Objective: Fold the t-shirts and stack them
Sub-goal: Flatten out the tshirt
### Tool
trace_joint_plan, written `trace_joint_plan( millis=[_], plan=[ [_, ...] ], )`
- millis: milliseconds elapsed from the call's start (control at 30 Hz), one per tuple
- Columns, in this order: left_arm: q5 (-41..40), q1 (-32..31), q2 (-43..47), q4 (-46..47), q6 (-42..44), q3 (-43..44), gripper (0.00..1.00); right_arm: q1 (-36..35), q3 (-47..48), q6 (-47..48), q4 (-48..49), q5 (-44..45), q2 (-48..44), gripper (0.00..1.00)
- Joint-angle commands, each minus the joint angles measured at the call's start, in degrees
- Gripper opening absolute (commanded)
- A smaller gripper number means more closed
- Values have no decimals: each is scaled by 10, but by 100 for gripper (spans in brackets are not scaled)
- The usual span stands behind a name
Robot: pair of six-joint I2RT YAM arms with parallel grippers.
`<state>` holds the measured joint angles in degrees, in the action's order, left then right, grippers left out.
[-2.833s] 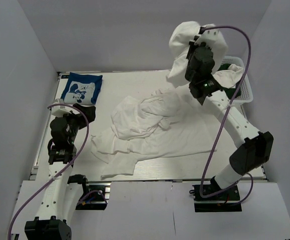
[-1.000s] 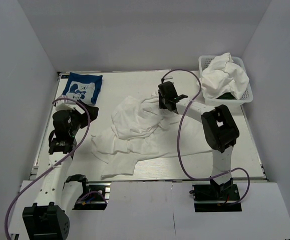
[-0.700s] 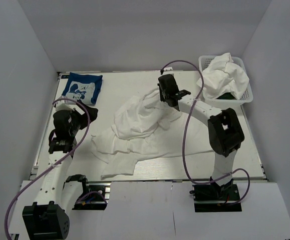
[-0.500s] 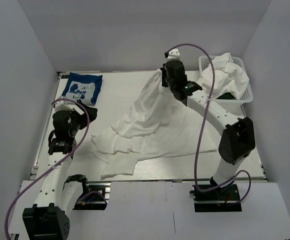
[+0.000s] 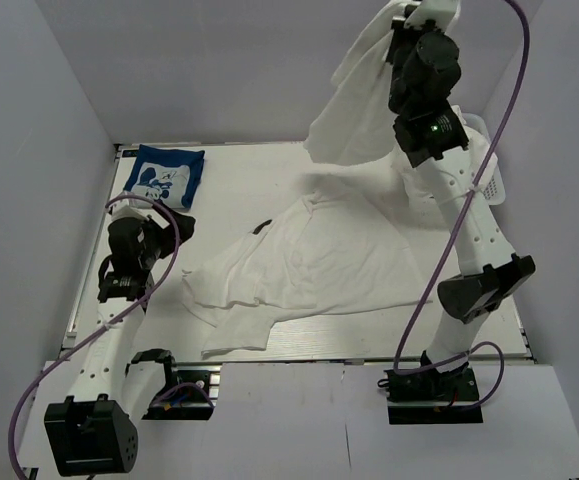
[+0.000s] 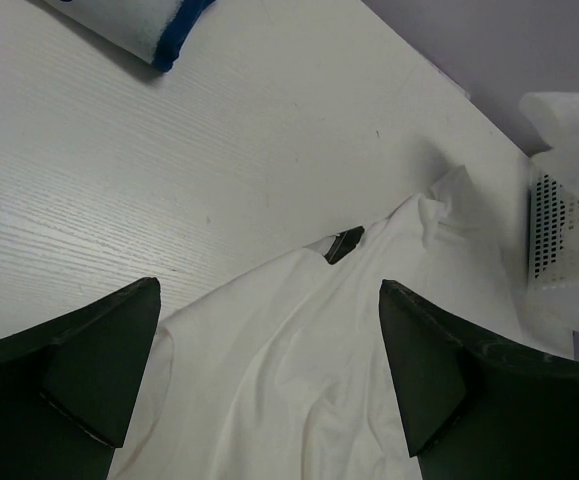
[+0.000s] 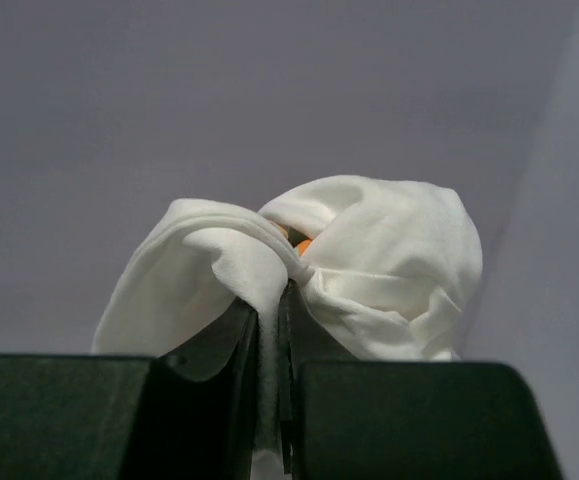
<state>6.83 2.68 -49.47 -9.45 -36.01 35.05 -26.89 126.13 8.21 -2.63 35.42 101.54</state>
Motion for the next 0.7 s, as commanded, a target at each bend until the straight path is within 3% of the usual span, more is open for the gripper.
trace_joint_plan(
  millis=[0, 100, 200, 567, 667],
  plan=[
    [-9, 1, -11, -1, 3, 25, 100, 37, 49, 156, 186, 76, 49, 0],
    [-15, 1, -32, 4, 3, 25, 100, 81, 72, 248, 315, 136, 88, 0],
    [-9, 1, -51, 10, 9, 25, 100, 122, 76, 297, 349, 137, 111, 0],
    [14, 1, -113, 28, 31, 31, 100, 242, 41, 305, 345, 134, 180, 0],
    [2, 1, -113, 28, 31, 31, 100, 252, -39, 287, 347, 139, 176, 0]
  ],
)
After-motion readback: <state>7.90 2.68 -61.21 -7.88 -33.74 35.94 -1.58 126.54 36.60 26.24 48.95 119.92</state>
